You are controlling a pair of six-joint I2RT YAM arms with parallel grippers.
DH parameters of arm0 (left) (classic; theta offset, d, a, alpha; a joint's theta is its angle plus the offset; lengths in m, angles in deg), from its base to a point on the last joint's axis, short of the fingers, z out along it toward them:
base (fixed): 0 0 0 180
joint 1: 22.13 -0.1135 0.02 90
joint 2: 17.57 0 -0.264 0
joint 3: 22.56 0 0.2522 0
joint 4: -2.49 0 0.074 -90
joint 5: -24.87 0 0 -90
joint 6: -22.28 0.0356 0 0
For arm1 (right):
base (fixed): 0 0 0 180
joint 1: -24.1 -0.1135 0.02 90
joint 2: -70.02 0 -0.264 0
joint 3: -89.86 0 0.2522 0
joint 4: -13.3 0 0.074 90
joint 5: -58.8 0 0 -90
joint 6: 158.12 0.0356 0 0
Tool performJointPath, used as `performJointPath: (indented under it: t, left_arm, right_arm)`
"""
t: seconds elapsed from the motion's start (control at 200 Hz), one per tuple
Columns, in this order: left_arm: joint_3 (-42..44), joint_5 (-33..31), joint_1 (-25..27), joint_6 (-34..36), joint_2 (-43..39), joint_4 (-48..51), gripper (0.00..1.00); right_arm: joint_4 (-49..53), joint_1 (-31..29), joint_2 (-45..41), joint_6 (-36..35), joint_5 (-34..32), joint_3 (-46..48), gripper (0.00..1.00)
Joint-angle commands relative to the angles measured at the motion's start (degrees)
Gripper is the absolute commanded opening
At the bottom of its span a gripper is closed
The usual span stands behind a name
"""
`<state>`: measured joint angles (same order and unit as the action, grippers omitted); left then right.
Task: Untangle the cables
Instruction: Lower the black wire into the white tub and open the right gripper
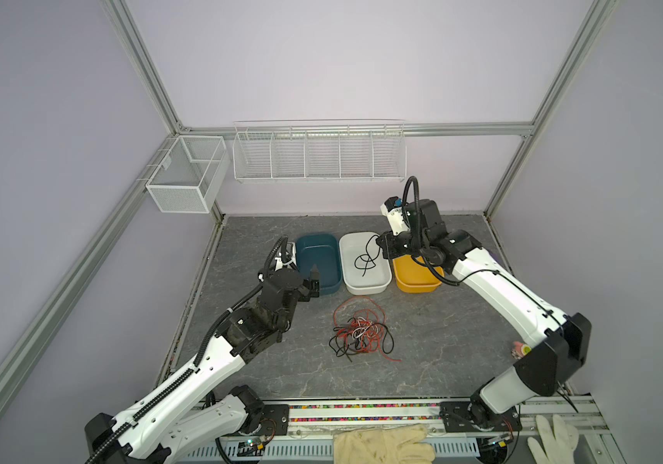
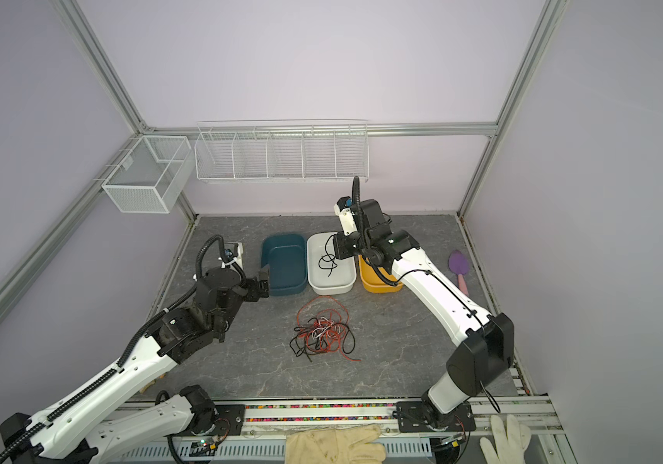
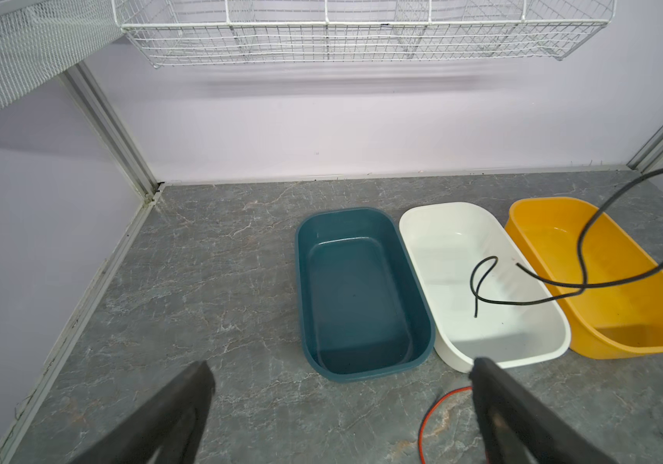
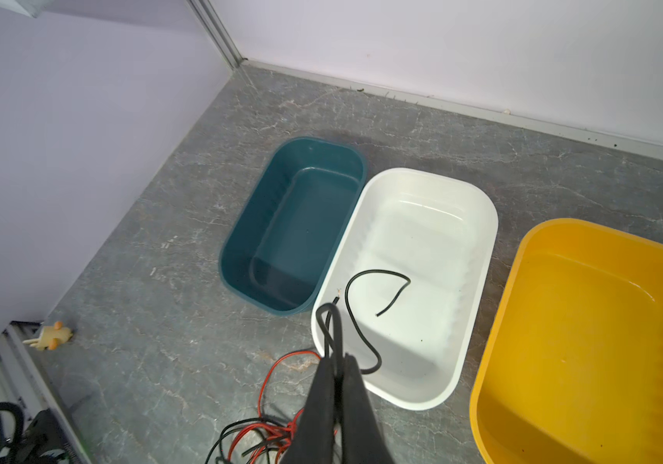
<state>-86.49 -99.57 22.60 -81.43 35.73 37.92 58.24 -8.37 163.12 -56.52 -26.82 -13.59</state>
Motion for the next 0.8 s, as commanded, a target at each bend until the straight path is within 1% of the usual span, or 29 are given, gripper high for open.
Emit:
performJointPath:
  t: [0.0,0.06,0.2,0.255,0.335,0.495,0.665,0.8]
  left_arm:
    - [3.72,1.35,-0.59,1.23,-3.34,-4.03,0.99]
    - [4.15,1.95,-0.55,1.24,-4.91,-3.73,1.0]
    - [5.68,-1.06,-0.52,1.32,-7.91,-4.19,1.0]
    - [5.96,-1.34,-0.52,1.21,-8.61,-4.5,1.0]
    - [6.24,-1.53,-0.59,1.27,-8.66,-4.73,1.0]
    - [5.49,-1.75,-0.52,1.89,-7.38,-4.04,1.0]
    - [5.78,-0.97,-0.52,2.31,-7.07,-4.34,1.0]
    - [5.76,-0.48,-0.59,2.53,-6.72,-4.37,1.0]
  right_arm:
    - [-3.66,0.66,3.62,-1.61,-1.69,-1.06,0.06]
    - [-4.73,0.91,5.83,-1.66,-2.12,-1.1,0.06]
    - [-6.63,1.84,11.12,-0.33,-2.19,-1.62,0.06]
    - [-7.12,2.28,13.36,0.49,-1.03,-2.05,0.06]
    - [-7.17,2.36,16.12,1.12,-0.34,-2.99,0.07]
    - [-6.47,2.58,21.55,2.06,-1.55,-4.57,0.07]
    - [-5.79,2.6,23.95,3.23,-2.14,-4.87,0.07]
    - [-4.48,2.67,23.94,3.42,-1.76,-5.07,0.13]
